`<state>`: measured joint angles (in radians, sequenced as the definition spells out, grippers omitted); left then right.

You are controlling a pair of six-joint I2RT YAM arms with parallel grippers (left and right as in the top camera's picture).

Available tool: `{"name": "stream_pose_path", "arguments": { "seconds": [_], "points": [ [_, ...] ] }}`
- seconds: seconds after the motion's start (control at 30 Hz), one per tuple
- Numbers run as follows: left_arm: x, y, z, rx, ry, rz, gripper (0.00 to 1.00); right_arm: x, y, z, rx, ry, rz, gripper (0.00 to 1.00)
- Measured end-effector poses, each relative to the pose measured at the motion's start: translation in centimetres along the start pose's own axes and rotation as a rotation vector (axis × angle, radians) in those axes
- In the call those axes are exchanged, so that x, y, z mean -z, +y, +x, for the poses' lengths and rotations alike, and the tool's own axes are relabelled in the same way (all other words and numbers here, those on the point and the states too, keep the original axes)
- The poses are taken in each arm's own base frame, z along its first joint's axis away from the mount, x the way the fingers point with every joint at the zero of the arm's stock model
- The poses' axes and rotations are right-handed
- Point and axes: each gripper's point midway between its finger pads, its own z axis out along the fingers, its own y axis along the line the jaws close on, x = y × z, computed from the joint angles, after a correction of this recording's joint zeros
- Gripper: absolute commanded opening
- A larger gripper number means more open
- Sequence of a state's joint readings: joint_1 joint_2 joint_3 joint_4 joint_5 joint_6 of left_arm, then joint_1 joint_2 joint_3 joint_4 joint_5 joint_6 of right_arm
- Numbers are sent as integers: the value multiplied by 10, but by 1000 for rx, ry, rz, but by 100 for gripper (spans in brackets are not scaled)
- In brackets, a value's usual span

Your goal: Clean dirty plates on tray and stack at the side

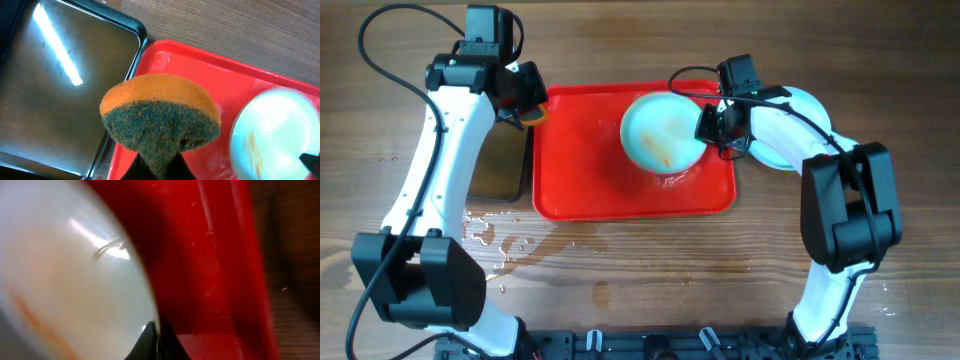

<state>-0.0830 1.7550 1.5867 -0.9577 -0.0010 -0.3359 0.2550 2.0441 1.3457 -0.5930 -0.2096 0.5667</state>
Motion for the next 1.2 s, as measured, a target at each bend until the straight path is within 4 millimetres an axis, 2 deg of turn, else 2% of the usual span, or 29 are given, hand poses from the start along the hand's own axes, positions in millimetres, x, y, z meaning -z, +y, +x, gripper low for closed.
{"name": "stream_pose_path", "arguments": {
  "seconds": [0.1, 0.17, 0.2, 0.27, 0.33, 0.4, 0.5, 0.6, 0.63, 0.7, 0.77, 0.8, 0.83, 0.9, 0.93, 1.07, 1.2],
  "points": [
    [0, 0, 0, 0, 0, 0, 4, -1, 7, 19, 36, 64, -5, 5],
    [0, 0, 0, 0, 0, 0, 4, -3, 24, 41, 101, 117, -13, 42],
    [0, 0, 0, 0, 0, 0, 4, -3, 29, 48, 128, 134, -11, 54],
    [0, 0, 0, 0, 0, 0, 4, 2, 40, 55, 180, 158, -10, 66],
    [0, 0, 0, 0, 0, 0, 4, 13, 53, 47, 234, 147, -18, 68],
    [0, 0, 0, 0, 0, 0, 4, 27, 67, 27, 292, 92, -34, 65],
    [0, -1, -1, 0, -6, 2, 4, 54, 92, -16, 433, -66, -43, 58],
    [0, -1, -2, 0, -7, 3, 4, 53, 97, -32, 529, -123, -27, 58],
    [0, -1, -2, 0, -7, 3, 4, 45, 95, -33, 558, -114, -16, 57],
    [0, -1, -2, 0, -6, 6, 4, 15, 82, -26, 599, -49, 14, 55],
    [0, -2, -1, 0, -4, 11, 4, -10, 71, -14, 617, 23, 25, 47],
    [0, -3, -1, -2, -2, 14, 4, -18, 67, -8, 626, 56, 24, 38],
    [0, -4, 0, -4, -1, 17, 4, -20, 67, -6, 637, 66, 14, 30],
    [0, -9, 2, -13, 2, 24, 4, -20, 67, -1, 641, 90, 4, 8],
    [0, -12, 3, -19, 4, 29, 4, -21, 67, 1, 636, 97, 2, 4],
    [-2, -29, 12, -56, 18, 44, 4, -21, 74, 11, 571, 127, -25, 4],
    [-25, -41, 26, -45, 76, 38, 4, -26, 83, 28, 403, 157, -32, 4]
  ]
}}
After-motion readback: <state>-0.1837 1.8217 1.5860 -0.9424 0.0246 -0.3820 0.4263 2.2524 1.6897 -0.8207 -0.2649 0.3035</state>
